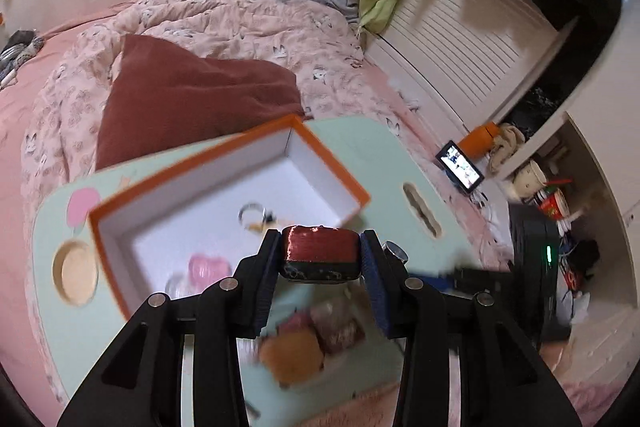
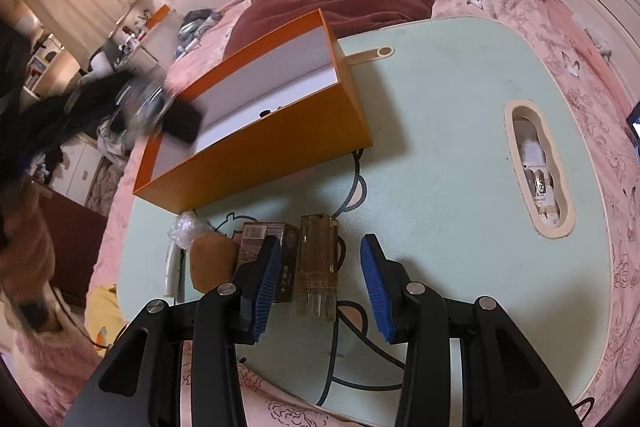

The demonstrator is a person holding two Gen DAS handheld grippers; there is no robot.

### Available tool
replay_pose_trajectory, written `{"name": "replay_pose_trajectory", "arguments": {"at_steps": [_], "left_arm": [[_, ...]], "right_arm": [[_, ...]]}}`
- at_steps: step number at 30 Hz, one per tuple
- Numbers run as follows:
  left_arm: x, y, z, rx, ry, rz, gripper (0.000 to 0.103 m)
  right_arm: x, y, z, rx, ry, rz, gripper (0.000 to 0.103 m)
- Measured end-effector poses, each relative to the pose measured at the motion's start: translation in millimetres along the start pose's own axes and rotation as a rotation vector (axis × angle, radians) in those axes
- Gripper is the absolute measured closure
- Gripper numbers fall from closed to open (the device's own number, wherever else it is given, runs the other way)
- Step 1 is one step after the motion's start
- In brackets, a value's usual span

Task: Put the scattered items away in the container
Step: 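Grasp the red-marked mahjong tile in the box with the left tool, then lower the mahjong tile onto the table with the left tool while the right tool grasps the keychain figure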

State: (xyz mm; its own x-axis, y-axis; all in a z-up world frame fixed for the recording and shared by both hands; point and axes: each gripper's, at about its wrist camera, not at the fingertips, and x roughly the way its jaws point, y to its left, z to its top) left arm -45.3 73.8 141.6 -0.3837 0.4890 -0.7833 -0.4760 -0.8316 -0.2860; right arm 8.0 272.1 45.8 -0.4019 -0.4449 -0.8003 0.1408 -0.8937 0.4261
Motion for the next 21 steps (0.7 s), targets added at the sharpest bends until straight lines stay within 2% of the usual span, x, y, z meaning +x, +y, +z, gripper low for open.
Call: {"name": "replay_pose_trajectory", "arguments": {"at_steps": [5,9,13,17,21], "left_arm": [[-3,14,-50,-0.073,-0.002,-0.066,0.062],[3,24,-85,-0.092,-0.002,-0.003,0.062],[0,32,-99,-0.129,-0.048,-0.018,0.062],[3,34,-107,-0.128,-0.061,0.005,0.061],[12,32,-116,-0.102,-0.048,0.038,0.061]], "right_arm": [[1,0,1,0.002,0.001,-0.004,0.063],[0,3,2,0.001,-0.003,-0.007,0.063],[-4,12,9,-0.016,-0.004,0.014,0.063],[-17,33,34,-0.062,-0.026,0.038,0.063],[-5,63,75,-0.131,0.043,0.018,0.063]]}}
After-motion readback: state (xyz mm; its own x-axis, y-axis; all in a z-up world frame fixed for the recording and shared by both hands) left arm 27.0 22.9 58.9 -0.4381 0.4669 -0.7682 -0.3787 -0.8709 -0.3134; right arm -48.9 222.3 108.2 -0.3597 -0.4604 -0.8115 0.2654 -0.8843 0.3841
